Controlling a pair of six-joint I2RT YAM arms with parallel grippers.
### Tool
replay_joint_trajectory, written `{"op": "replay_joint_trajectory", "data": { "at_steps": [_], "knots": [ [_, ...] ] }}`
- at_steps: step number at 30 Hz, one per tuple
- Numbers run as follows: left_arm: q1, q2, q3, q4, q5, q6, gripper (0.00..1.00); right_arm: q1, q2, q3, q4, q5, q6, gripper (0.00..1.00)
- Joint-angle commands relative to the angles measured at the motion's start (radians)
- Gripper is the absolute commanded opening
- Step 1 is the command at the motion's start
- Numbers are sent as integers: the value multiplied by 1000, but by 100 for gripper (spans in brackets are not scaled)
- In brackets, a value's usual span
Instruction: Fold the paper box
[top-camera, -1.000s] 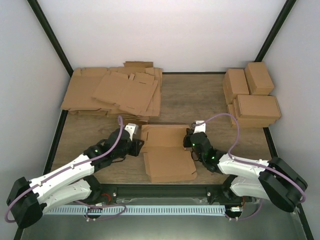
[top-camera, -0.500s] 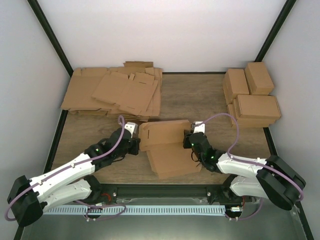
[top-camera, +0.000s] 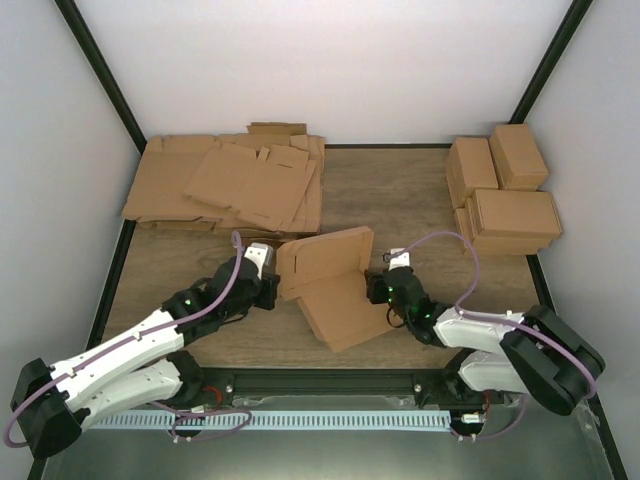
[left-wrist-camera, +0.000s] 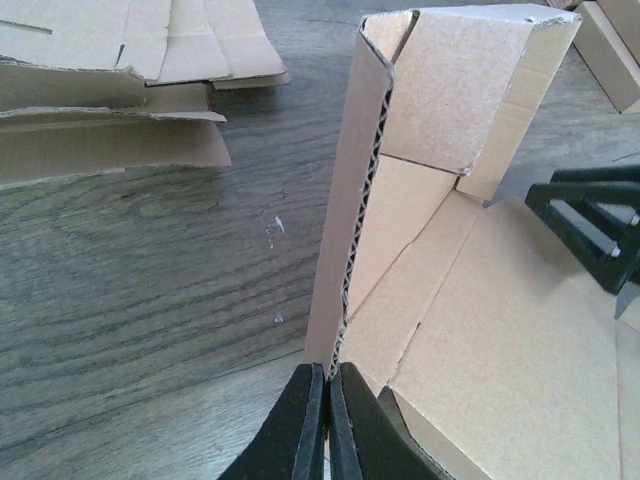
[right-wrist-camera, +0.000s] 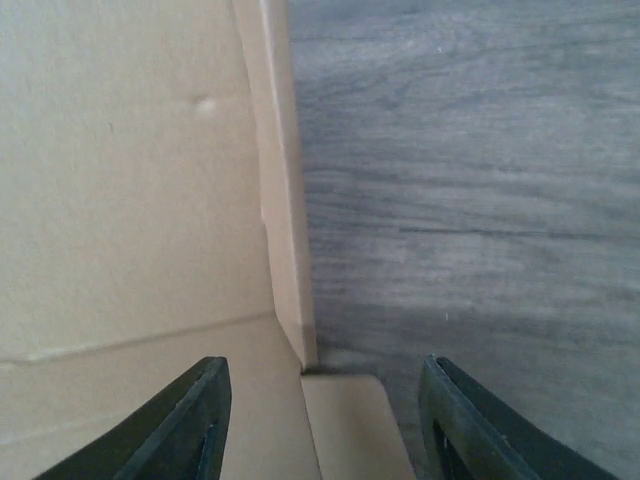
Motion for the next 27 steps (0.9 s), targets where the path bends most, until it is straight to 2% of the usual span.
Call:
{"op": "replay_joint_trajectory", "data": {
  "at_steps": [1,6,11,20,27],
  "knots": [
    [-3,-1,35,6,11,22,4,-107,-7,8,114,-222,-99,55],
    [-4,-4,34,0,9,27,4,-197,31,69,69,-340,-146,55],
    [-4,-6,32,1,9,34,4,-208,128,129,42,-421,-183,53],
    [-3,3,39,2,10,41,4,-209,222,177,43,-330,-178,50],
    [-4,6,41,2,12,45,4,-218,258,178,57,-340,-174,56]
  ]
}}
